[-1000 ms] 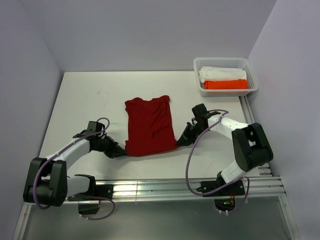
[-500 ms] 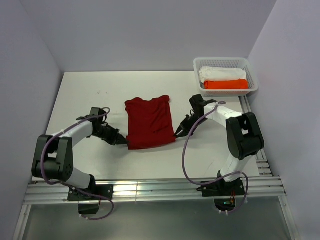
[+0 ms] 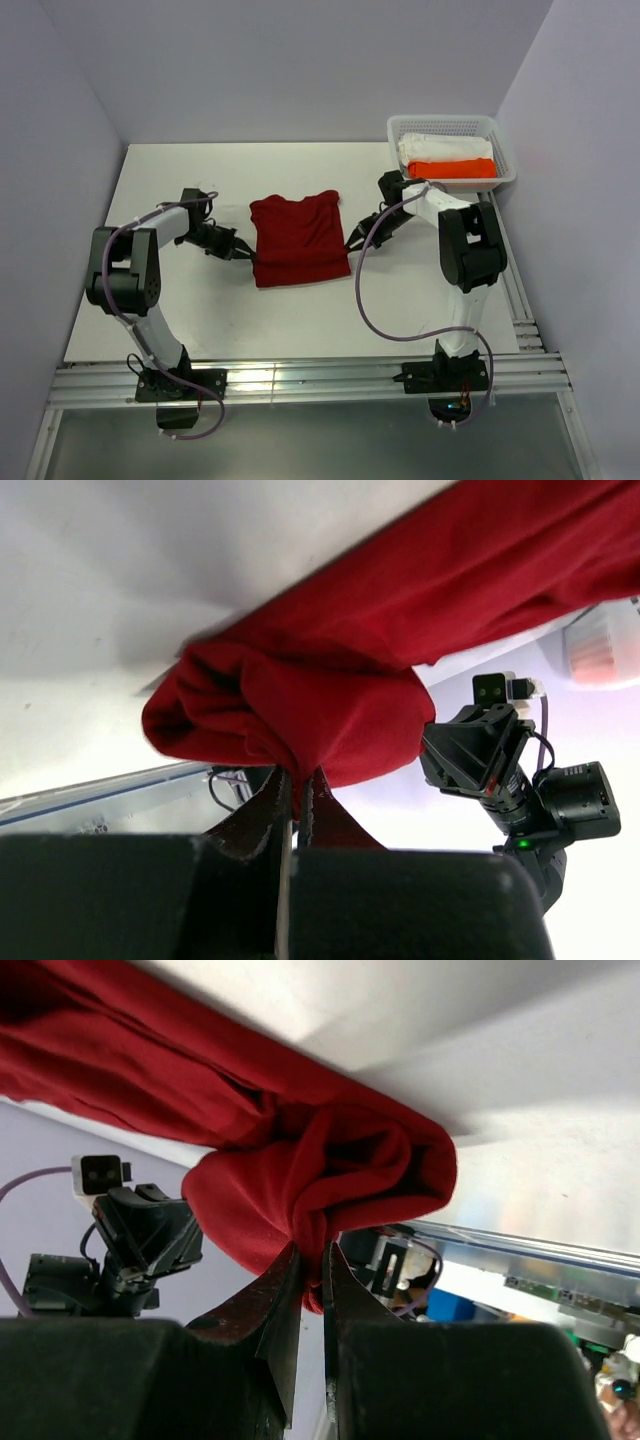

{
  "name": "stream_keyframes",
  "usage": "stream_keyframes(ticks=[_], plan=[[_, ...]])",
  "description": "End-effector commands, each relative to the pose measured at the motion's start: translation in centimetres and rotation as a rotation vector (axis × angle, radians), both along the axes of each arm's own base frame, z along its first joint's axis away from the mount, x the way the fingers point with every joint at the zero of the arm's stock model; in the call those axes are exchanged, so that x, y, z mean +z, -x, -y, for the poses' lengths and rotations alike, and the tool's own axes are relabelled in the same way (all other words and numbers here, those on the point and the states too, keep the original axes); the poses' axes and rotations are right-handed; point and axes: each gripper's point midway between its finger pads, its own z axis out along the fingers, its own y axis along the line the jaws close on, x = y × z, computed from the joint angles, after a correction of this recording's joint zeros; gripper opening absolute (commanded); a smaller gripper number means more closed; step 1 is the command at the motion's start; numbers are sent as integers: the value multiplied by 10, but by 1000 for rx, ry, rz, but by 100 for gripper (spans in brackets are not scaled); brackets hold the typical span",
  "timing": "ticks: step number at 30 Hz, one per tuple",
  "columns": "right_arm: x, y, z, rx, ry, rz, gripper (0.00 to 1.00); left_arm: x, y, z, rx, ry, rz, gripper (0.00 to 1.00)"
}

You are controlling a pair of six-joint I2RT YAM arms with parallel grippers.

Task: Roll the t-shirts
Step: Roll the tshirt

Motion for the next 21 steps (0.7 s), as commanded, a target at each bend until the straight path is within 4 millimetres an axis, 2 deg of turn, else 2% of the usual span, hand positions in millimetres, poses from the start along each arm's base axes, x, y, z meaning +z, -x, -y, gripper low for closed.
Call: stream_keyframes(ticks=[1, 5, 13, 14, 15, 16, 17, 18, 19, 21], plan=[[6, -16, 5, -55, 11, -36, 0, 1, -14, -1, -12, 9, -9, 0], [0, -29, 8, -76, 34, -39, 0, -7, -21, -1, -25, 6, -26, 0], [-18, -33, 10, -76, 45, -39, 1, -24, -18, -2, -29, 7, -49, 0], [-19, -36, 11, -73, 48, -22, 9, -25, -18, -1, -31, 12, -45, 0], [-19, -37, 12, -69, 49, -10, 11, -24, -21, 0, -32, 21, -20, 0], [-16, -37, 12, -69, 50, -2, 20, -21, -23, 1, -31, 26, -6, 0], [-17, -37, 13, -68, 64, 6, 35, -19, -25, 1, -32, 33, 9, 1], [-14, -39, 13, -69, 57, 22, 39, -15, -28, 1, -33, 33, 30, 1], [-11, -38, 13, -75, 55, 30, 49, -11, -33, 2, -33, 35, 52, 6], [-7, -40, 15, -83, 58, 54, 58, -4, -37, 2, -36, 37, 83, 26]])
